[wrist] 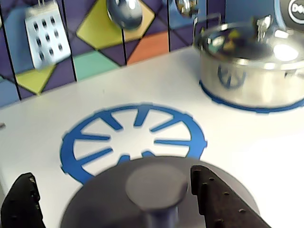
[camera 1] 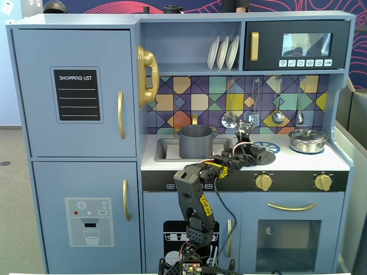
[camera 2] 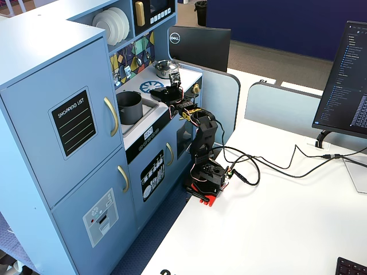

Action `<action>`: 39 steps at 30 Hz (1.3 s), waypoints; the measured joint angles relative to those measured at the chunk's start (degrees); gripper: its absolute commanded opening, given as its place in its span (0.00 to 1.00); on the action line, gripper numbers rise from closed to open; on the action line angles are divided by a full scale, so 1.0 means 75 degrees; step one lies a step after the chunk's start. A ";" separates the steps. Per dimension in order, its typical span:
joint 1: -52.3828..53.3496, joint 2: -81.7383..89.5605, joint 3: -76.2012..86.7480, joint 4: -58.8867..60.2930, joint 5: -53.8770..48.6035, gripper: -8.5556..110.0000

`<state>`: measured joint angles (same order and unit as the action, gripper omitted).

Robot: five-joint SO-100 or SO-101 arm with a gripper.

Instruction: Take off the lid from the gray recipient and place it on the counter

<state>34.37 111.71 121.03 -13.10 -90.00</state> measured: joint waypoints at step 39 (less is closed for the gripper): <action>-0.4699 0.9258 0.6457 1.2047 0.0258 0.07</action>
<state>-0.88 181.14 169.45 77.26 -88.07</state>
